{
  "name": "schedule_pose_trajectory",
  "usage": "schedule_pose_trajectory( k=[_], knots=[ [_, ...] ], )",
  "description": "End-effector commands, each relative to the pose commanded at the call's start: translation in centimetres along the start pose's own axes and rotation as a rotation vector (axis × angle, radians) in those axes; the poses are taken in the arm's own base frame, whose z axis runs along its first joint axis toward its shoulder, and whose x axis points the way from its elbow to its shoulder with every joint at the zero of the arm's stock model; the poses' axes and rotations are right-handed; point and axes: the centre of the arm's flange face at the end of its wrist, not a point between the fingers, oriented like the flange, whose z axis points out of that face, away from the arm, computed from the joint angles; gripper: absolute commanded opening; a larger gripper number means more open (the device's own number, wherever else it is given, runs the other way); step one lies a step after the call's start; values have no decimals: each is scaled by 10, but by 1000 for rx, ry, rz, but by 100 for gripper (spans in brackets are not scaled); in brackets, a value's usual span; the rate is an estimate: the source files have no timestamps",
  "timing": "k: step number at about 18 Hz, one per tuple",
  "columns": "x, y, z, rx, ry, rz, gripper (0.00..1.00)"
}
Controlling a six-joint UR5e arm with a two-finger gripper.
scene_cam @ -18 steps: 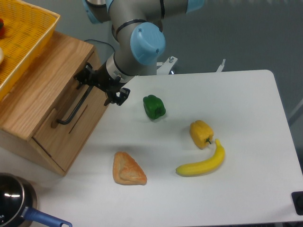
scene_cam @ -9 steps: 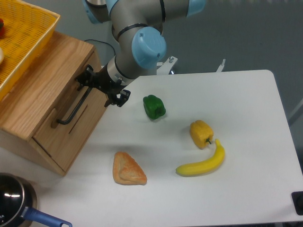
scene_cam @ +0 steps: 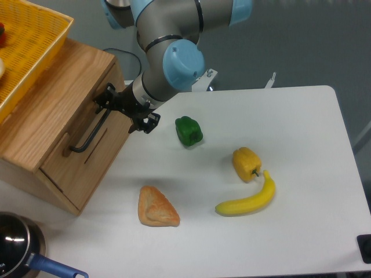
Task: Slide open the top drawer
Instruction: 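Hook the gripper onto the black drawer handle, then pull the handle outward, sliding the upper drawer open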
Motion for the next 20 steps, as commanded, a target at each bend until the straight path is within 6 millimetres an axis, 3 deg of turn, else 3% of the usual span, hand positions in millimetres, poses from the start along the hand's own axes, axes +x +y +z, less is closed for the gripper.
schedule_pose_trajectory(
  k=[20],
  knots=[
    [-11,-1,1,-3,3,-11,100]
  ],
)
